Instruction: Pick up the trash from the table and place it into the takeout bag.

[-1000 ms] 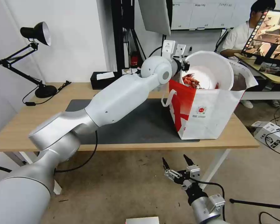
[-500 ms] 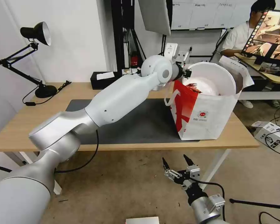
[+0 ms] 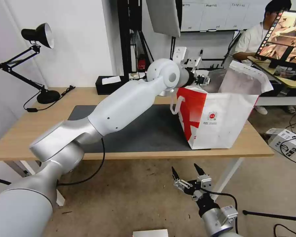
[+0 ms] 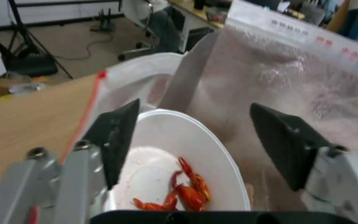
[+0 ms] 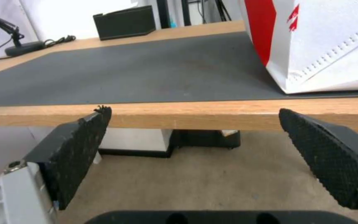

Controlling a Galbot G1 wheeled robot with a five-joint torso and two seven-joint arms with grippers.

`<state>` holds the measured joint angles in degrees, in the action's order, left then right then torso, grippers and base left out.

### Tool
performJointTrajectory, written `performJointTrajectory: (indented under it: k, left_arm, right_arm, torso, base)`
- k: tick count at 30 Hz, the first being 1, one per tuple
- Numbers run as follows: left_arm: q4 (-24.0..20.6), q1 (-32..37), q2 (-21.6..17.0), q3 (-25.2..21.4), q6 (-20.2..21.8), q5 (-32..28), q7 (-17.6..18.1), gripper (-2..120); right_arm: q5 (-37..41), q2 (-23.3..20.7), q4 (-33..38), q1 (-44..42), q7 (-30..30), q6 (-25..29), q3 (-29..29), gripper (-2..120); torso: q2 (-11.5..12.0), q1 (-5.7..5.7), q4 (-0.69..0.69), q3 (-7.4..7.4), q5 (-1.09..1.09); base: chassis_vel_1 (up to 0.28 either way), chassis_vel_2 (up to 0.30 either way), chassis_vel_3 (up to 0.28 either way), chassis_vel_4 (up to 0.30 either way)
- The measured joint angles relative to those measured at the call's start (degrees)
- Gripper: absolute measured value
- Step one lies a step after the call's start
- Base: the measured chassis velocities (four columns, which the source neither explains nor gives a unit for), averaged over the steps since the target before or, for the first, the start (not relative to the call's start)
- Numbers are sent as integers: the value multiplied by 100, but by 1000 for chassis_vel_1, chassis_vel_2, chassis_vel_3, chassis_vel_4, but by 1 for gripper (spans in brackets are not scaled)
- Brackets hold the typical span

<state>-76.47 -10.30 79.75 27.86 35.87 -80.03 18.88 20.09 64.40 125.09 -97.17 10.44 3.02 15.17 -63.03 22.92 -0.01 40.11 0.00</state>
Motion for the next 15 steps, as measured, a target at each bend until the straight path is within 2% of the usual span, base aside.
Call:
performJointTrajectory:
  k: [1, 2, 5, 6, 8, 9, 11, 12, 14, 15]
  left_arm:
    - [0, 0, 0, 0, 0, 0, 0, 77]
    - [-97, -1, -101, -6, -67, -43, 2, 82]
    - [-577, -19, -647, -43, -252, -306, 81, 96]
    - [-577, -19, -647, -43, -252, -306, 81, 96]
    - [-886, -6, -1111, -138, -165, -467, 143, 99]
    - [-886, -6, -1111, -138, -165, -467, 143, 99]
    - [-1134, 85, -1483, -261, -43, -603, 225, 100]
    - [-1134, 85, -1483, -261, -43, -603, 225, 100]
    - [-1383, 262, -1799, -401, -15, -704, 290, 100]
    - [-1383, 262, -1799, -401, -15, -704, 290, 100]
  right_arm:
    - [0, 0, 0, 0, 0, 0, 0, 100]
    - [0, 0, 0, 0, 0, 0, 0, 100]
    - [0, 0, 0, 0, 0, 0, 0, 100]
    - [0, 0, 0, 0, 0, 0, 0, 100]
    - [0, 0, 0, 0, 0, 0, 0, 100]
    - [0, 0, 0, 0, 0, 0, 0, 100]
    - [0, 0, 0, 0, 0, 0, 0, 100]
    - [0, 0, 0, 0, 0, 0, 0, 100]
    - [0, 0, 0, 0, 0, 0, 0, 100]
    - [0, 0, 0, 0, 0, 0, 0, 100]
  torso:
    - [0, 0, 0, 0, 0]
    - [0, 0, 0, 0, 0]
    - [0, 0, 0, 0, -1]
    - [0, 0, 0, 0, -1]
    - [0, 0, 1, 0, -1]
    - [0, 0, 1, 0, -1]
    - [0, 0, 3, 0, -2]
    - [0, 0, 3, 0, -2]
    - [0, 0, 1, 0, -2]
    - [0, 0, 1, 0, -2]
  base:
    - [0, 0, 0, 0]
    - [0, 0, 0, 0]
    - [0, 0, 0, 0]
    - [0, 0, 0, 0]
    - [0, 0, 0, 0]
    - [0, 0, 0, 0]
    - [0, 0, 0, 0]
    - [0, 0, 0, 0]
    - [0, 0, 0, 0]
    - [0, 0, 0, 0]
